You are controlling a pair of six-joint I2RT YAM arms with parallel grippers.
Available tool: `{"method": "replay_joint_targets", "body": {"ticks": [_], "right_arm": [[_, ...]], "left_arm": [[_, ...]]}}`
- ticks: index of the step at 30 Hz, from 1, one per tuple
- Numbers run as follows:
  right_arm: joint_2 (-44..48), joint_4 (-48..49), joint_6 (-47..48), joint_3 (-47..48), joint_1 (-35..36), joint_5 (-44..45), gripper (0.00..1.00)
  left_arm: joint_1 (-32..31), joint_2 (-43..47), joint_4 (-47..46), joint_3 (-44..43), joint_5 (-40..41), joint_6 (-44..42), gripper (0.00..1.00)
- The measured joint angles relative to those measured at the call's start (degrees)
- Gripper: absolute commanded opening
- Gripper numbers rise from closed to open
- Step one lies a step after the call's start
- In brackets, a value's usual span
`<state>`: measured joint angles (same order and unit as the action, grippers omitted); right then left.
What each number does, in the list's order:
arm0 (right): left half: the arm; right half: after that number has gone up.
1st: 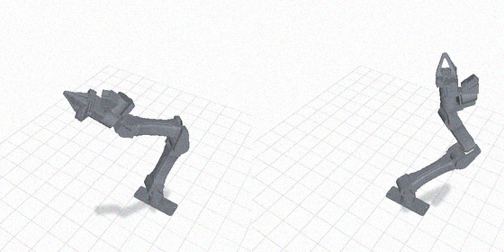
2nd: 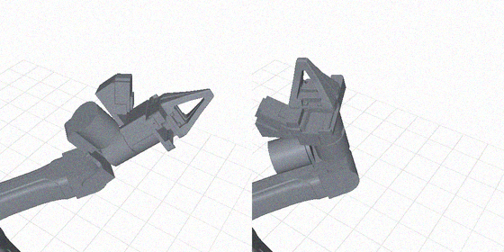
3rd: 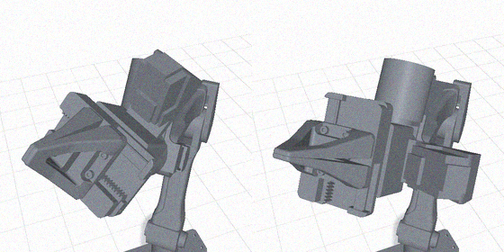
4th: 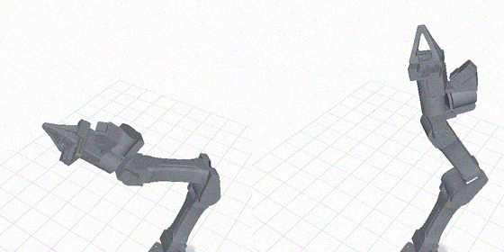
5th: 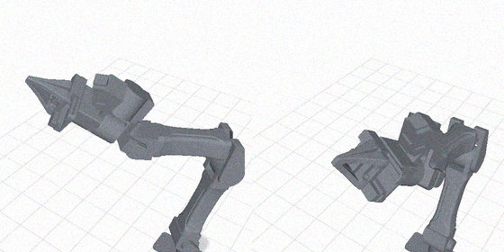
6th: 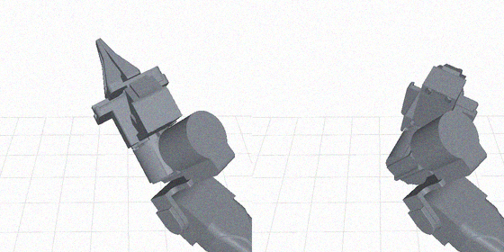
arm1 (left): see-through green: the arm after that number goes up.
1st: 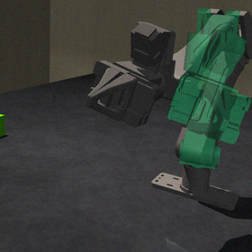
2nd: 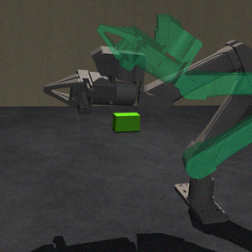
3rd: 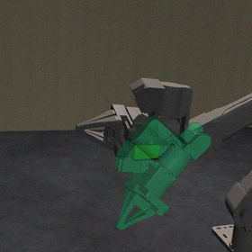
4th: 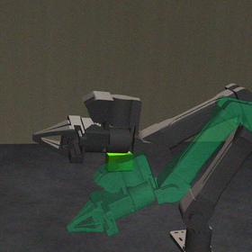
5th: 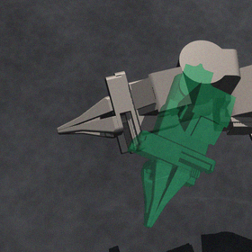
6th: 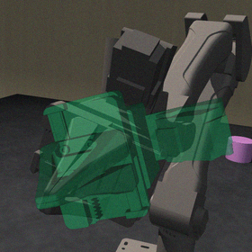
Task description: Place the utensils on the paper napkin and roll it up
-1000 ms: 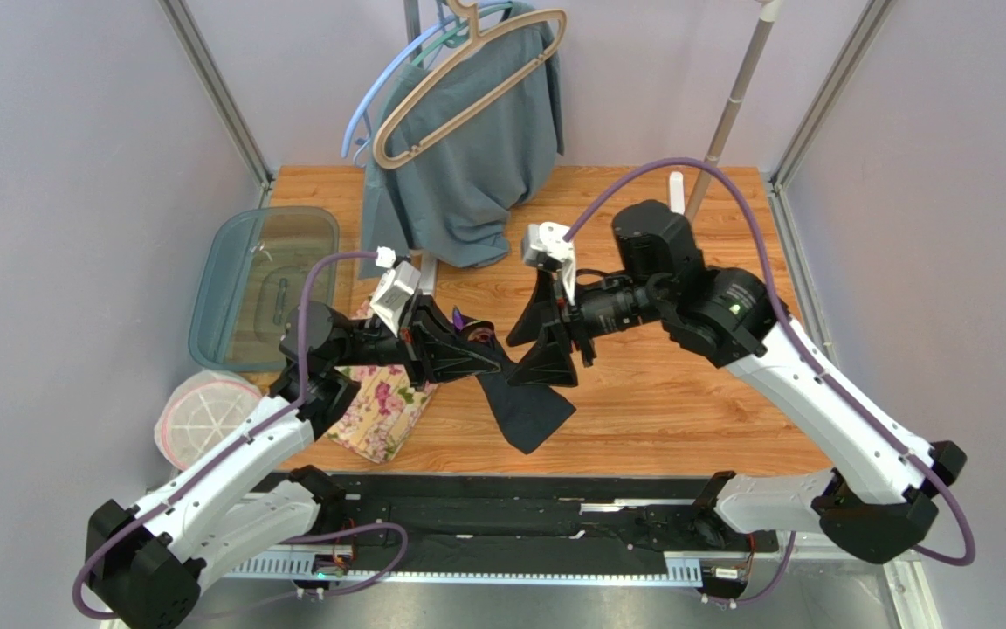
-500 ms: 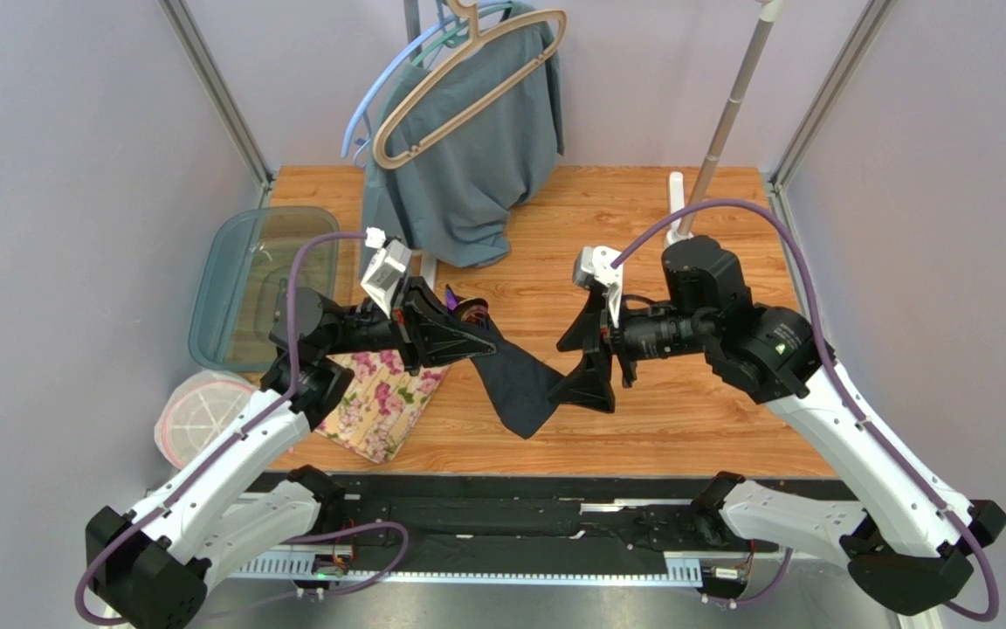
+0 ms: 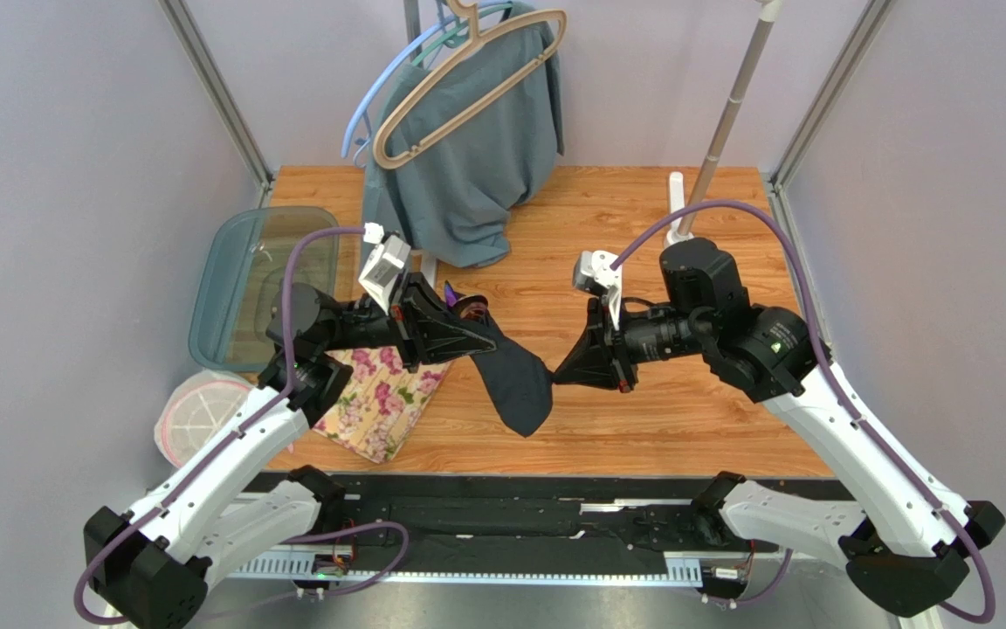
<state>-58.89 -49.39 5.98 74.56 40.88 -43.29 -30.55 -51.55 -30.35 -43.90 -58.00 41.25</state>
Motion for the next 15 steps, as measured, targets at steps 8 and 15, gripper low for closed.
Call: {"method": "replay_joint_targets", "body": {"ticks": [8,15], "right_arm": [[-1.18,0.04,-2.34,2.05,-0.87,-1.27,1.0],[-1.11,-1.25,-2.14,3.54,-1.22,-4.55,0.99]], "left_arm": [[0.0,0.35,0.81,0.0,-0.31,-0.02,0.0],[0.0,0.81,0.76,0.02,-1.29,0.04,0.0]]}}
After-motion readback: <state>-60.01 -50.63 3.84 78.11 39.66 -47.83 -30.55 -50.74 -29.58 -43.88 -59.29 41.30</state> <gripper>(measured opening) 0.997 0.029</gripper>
